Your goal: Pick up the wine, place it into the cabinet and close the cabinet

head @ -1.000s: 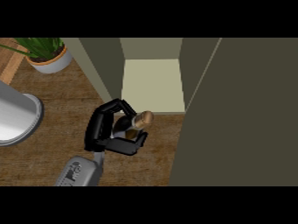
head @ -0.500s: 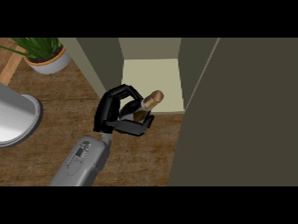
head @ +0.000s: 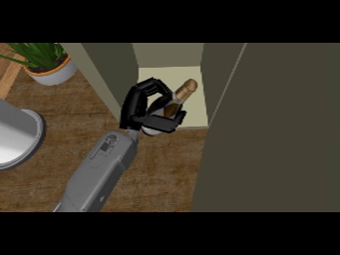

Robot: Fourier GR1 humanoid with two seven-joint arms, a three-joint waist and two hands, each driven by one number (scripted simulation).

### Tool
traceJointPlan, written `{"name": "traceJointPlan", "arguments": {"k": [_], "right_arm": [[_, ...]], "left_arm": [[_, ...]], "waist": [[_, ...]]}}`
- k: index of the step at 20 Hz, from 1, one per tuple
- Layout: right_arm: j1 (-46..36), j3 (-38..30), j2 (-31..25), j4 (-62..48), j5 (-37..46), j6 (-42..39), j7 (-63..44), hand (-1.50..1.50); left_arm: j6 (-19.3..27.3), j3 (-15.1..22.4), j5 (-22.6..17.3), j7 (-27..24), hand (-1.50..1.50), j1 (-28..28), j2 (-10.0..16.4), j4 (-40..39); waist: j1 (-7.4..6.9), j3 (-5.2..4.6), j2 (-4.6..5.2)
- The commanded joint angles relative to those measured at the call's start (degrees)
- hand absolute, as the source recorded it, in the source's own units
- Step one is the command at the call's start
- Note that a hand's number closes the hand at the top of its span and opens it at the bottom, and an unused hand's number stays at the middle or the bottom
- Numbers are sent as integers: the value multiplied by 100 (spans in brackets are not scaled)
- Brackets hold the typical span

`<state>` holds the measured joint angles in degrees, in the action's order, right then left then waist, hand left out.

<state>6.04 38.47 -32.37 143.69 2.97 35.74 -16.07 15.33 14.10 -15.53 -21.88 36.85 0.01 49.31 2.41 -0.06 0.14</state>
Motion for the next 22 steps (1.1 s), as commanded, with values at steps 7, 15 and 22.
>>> {"name": "traceJointPlan", "arguments": {"k": [7,15,22], "right_arm": [[363,-61,-73,989,-311,-143,-3,-150],[516,-126,-165,1077,-460,-330,34,-150],[704,-11,-41,846,-480,-324,401,-150]], "left_arm": [[301,158,-660,-391,150,1022,-1,-1516],[679,75,-639,-309,150,1654,-1,-2689],[357,-344,-917,-609,150,1915,-1,-3330]], "waist": [[130,3,34],[290,-1,79],[291,-3,119]]}}
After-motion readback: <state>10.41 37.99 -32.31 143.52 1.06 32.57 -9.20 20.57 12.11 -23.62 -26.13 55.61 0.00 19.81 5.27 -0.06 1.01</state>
